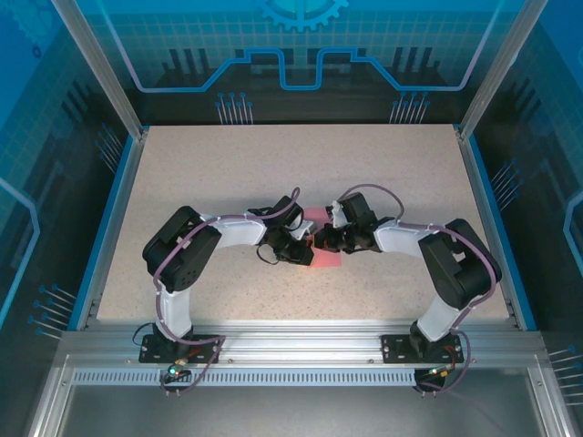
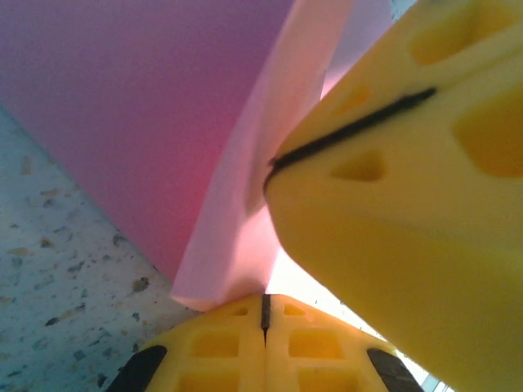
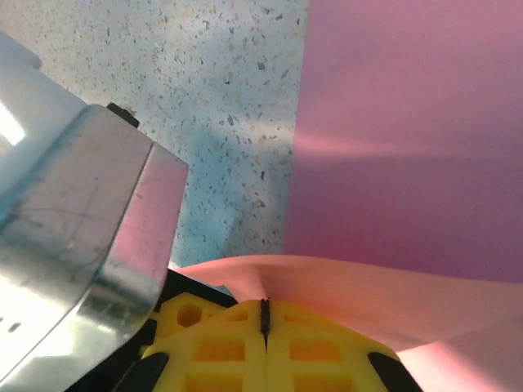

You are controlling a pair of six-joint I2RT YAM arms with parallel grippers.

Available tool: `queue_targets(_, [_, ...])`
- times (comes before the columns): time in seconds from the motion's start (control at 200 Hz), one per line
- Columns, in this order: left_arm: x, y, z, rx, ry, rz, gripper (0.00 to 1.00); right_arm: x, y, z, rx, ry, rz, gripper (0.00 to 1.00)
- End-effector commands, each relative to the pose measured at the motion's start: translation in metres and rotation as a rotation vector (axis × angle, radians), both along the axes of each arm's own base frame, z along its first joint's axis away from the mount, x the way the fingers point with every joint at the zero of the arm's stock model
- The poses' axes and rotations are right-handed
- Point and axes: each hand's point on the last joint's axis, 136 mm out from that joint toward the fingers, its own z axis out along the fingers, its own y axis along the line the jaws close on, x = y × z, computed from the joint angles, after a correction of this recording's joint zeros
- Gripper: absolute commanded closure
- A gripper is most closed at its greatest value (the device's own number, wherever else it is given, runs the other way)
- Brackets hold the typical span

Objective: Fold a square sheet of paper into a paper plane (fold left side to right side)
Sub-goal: Fold the triangle a second time at the center of the table.

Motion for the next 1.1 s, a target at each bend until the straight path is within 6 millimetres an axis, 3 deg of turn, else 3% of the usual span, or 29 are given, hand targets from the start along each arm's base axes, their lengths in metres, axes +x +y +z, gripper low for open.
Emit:
queue_targets(0.0, [-0.014, 0.013, -0.022, 0.069, 0.054, 0.001, 1.0, 0.0, 0.006, -0.005, -0.006, 0.013, 0.013, 1.0])
queue_targets(0.6, [-0.016, 0.014, -0.025, 0.071, 0.067, -0.003, 1.0, -0.008, -0.015, -0.04, -0.166, 0.074, -0.007, 1.0])
queue_targets(1.09, [-0.02, 0.014, -0.029, 0.066, 0.093, 0.001, 1.0, -0.002, -0.037, -0.039, -0.108, 0.036, -0.073, 1.0])
